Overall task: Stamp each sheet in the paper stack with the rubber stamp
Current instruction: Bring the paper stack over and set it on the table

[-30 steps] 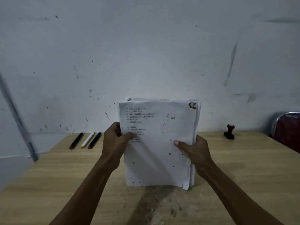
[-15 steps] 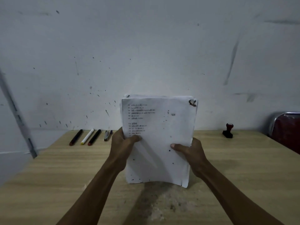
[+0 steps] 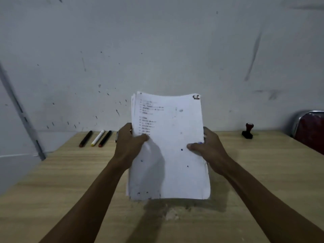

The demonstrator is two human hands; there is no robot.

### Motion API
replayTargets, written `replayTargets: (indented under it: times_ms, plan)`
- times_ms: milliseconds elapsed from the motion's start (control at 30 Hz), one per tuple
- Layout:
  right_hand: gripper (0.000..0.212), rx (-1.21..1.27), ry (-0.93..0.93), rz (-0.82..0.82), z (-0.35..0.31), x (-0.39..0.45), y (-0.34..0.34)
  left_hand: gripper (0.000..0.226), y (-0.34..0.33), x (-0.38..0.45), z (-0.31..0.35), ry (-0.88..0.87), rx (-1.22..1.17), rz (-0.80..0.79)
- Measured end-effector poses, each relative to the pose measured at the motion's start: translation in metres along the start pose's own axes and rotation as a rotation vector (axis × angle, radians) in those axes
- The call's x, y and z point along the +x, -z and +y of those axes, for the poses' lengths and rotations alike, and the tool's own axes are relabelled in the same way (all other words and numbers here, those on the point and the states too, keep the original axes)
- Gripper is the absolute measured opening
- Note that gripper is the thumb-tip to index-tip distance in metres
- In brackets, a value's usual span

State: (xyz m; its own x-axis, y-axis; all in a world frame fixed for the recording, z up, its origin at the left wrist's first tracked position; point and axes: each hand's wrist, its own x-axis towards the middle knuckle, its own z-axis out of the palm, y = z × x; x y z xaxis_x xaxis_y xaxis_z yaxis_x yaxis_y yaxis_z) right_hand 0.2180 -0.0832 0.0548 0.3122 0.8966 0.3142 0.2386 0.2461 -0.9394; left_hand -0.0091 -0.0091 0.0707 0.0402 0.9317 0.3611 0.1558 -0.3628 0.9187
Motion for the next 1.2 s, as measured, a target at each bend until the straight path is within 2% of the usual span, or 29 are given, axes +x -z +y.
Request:
replayTargets:
  times_ms: [200, 267, 367, 467, 633, 833, 900, 1000, 1200]
  plan:
    - [0.047, -0.059, -0.227, -0.11, 0.023, -0.034, -0.007, 0.024, 0.005, -0.036, -0.035, 0.24, 0.081, -0.133]
    - [0.043, -0.103, -0.286, -0.122, 0.036, -0.049, -0.011, 0.016, 0.006, -0.053, -0.052, 0.324, 0.125, -0.144]
    - [0.032, -0.203, -0.334, -0.118, 0.052, -0.067, -0.016, 0.025, 0.006, -0.07, -0.073, 0.389, 0.195, -0.14]
    - [0.038, -0.344, -0.318, -0.105, 0.064, -0.076, -0.02, 0.025, 0.006, -0.078, -0.085, 0.359, 0.289, -0.137]
    - [0.02, -0.494, -0.254, -0.058, 0.071, -0.081, -0.024, 0.031, 0.003, -0.081, -0.09, 0.228, 0.448, -0.17]
    - [0.032, -0.608, -0.278, -0.055, 0.07, -0.084, -0.025, 0.046, 0.002, -0.087, -0.093, 0.212, 0.632, -0.184]
    - [0.046, -0.678, -0.273, -0.054, 0.071, -0.086, -0.026, 0.056, 0.002, -0.089, -0.093, 0.194, 0.728, -0.177]
    - [0.068, -0.773, -0.294, -0.072, 0.072, -0.089, -0.025, 0.069, 0.004, -0.089, -0.093, 0.192, 0.747, -0.168]
    - [0.056, -0.887, -0.326, -0.1, 0.067, -0.091, -0.029, 0.059, 0.005, -0.088, -0.095, 0.19, 0.718, -0.194]
